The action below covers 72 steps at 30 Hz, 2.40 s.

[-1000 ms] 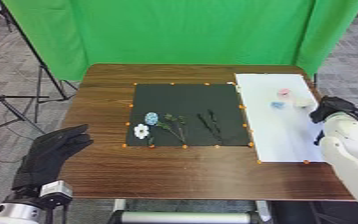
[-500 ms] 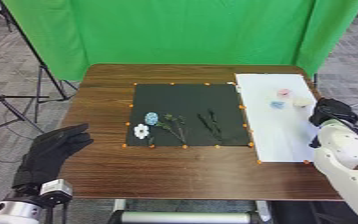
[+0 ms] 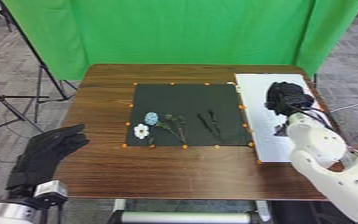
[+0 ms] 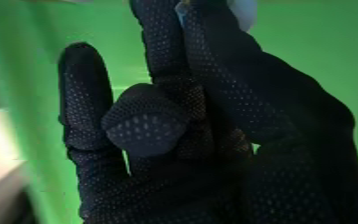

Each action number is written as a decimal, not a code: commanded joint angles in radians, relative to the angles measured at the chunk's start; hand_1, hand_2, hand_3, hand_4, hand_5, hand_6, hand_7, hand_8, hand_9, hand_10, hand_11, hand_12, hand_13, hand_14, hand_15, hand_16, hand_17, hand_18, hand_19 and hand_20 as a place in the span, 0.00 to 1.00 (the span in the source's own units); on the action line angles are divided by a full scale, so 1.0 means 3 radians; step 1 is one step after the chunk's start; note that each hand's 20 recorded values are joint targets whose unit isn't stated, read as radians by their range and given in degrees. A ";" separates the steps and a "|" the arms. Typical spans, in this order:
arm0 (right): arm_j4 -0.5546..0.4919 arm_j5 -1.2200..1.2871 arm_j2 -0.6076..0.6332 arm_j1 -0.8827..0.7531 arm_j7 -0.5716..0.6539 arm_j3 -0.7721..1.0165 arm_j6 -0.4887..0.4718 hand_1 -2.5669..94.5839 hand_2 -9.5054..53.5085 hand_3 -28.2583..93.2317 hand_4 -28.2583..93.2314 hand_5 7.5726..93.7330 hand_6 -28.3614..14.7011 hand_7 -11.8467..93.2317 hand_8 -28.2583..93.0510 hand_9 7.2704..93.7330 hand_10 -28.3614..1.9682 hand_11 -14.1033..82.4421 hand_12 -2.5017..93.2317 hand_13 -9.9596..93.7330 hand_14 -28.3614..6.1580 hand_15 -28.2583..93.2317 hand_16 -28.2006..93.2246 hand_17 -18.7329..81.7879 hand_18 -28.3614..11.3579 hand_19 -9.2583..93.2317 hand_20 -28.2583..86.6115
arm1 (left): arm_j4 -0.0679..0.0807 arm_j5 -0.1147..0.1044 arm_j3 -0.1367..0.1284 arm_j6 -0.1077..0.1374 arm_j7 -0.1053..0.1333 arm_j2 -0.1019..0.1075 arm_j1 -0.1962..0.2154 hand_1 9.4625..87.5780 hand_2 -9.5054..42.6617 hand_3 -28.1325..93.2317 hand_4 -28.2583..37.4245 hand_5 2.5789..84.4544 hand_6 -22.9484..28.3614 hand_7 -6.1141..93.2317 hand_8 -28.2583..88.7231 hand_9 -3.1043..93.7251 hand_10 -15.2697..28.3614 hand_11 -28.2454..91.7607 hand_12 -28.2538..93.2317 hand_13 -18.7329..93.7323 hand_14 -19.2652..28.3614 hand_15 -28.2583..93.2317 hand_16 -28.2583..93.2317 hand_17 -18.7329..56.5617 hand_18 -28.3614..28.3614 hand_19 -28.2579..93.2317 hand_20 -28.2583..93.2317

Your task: Arrange flowers

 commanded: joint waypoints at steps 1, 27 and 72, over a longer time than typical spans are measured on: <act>-0.0294 0.0071 -0.0400 0.0667 -0.0316 -0.0664 -0.0051 0.61 0.00 0.86 0.00 0.81 0.69 0.39 0.23 0.97 0.75 0.26 0.39 0.88 0.73 0.85 0.41 0.60 0.33 1.00 0.20 | -0.0044 -0.0010 -0.0050 0.0017 -0.0027 -0.0018 0.0077 0.26 0.24 0.89 0.19 0.62 0.76 0.21 0.16 0.49 0.87 0.60 0.32 0.43 0.98 0.76 0.12 0.12 0.87 0.72 0.35; 0.0543 -0.0495 -0.1758 0.0690 -0.0319 -0.1151 -0.0348 0.61 0.00 0.86 0.00 0.80 0.69 0.40 0.23 0.97 0.75 0.26 0.39 0.88 0.72 0.85 0.41 0.60 0.33 1.00 0.20 | 0.0041 0.0075 -0.0013 -0.0134 -0.0182 -0.0136 -0.0164 0.26 0.24 0.89 0.19 0.62 0.76 0.21 0.16 0.49 0.87 0.60 0.32 0.43 0.98 0.76 0.12 0.12 0.87 0.72 0.35; 0.0415 -0.0650 -0.1772 0.0763 0.0115 -0.1342 -0.0528 0.47 0.00 0.90 0.00 0.68 0.58 0.33 0.12 0.70 0.46 0.48 0.25 0.75 0.53 0.88 0.39 0.48 0.20 0.96 0.22 | 0.0068 0.0151 -0.0023 -0.0224 -0.0351 -0.0176 -0.0252 0.27 0.25 0.88 0.21 0.62 0.76 0.21 0.16 0.49 0.87 0.60 0.32 0.44 0.97 0.76 0.12 0.13 0.87 0.72 0.35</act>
